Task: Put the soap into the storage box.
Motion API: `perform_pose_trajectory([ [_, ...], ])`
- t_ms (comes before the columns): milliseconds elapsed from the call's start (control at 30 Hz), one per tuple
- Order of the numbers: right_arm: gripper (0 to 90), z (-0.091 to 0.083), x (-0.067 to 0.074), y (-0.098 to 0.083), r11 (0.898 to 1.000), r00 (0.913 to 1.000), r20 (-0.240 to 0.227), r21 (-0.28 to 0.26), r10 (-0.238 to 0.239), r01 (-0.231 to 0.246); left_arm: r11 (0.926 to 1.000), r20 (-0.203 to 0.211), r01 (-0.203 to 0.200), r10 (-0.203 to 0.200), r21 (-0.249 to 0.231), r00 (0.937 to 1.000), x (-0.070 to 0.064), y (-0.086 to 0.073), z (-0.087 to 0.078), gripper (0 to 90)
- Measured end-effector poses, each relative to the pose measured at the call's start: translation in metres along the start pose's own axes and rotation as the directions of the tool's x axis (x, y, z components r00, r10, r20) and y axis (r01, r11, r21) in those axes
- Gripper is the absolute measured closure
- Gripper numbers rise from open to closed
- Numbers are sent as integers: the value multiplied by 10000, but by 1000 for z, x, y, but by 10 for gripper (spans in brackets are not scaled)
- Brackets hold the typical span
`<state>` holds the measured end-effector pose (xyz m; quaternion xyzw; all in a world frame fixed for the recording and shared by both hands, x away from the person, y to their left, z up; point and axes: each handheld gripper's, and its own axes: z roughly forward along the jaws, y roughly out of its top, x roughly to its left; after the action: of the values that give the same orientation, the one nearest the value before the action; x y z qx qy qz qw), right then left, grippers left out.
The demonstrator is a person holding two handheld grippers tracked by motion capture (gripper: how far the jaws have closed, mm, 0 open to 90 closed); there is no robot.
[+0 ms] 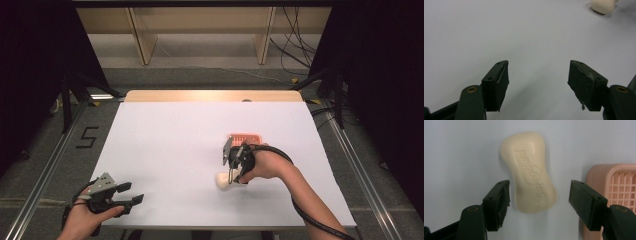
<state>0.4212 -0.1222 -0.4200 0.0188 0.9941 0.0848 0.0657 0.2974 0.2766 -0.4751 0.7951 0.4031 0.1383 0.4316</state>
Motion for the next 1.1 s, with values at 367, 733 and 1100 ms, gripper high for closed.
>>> perform_pose_trajectory([
  [367,339,6,3,4,10000,9998,-193,-14,-90,90,9999,52,109,-109,18,9999,-1,0,0,324],
  [733,351,15,4,10,9995,9980,-586,241,218,-205,10000,33,14,-14,31,10000,-1,0,1,325],
  [1100,356,25,0,15,9993,9961,-881,377,-53,86,10000,140,25,-26,86,9999,-2,1,1,325],
])
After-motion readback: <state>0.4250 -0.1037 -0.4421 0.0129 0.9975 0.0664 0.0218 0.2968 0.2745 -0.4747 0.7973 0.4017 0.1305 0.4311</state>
